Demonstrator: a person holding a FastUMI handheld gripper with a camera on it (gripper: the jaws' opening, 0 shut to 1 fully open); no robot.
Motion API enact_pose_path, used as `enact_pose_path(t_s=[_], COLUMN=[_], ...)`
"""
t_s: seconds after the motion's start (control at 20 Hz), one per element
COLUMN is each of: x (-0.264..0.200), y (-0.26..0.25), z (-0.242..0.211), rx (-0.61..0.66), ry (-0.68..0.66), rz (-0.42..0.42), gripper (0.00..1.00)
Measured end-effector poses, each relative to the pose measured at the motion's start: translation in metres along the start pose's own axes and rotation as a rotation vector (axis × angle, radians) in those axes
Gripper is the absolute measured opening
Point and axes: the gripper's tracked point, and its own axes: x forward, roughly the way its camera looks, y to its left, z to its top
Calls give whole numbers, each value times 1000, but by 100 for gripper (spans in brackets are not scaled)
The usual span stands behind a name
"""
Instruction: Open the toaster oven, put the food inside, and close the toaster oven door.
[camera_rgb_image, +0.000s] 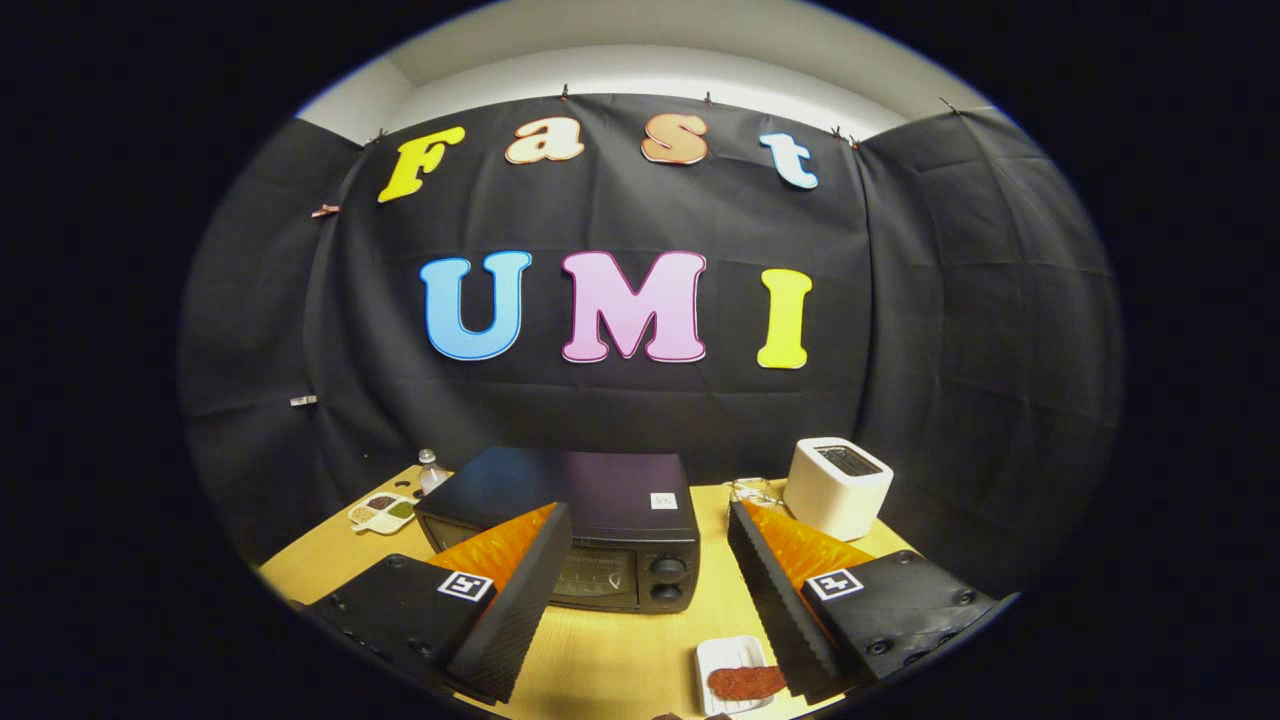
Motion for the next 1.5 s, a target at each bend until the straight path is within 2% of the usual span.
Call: enact_pose_path(t_s=[0.4, 0.7, 0.9, 1.0, 1.1, 1.5], x=[64, 97, 114, 119, 124, 104], y=[79, 128, 137, 142, 143, 147], z=[-50, -82, -97, -119, -113, -124], rx=[-52, -27, -21, -32, -15, -18], ry=[107, 156, 179, 247, 228, 238], rz=[58, 68, 45, 34, 20, 38], gripper=[98, 98, 98, 98, 98, 99])
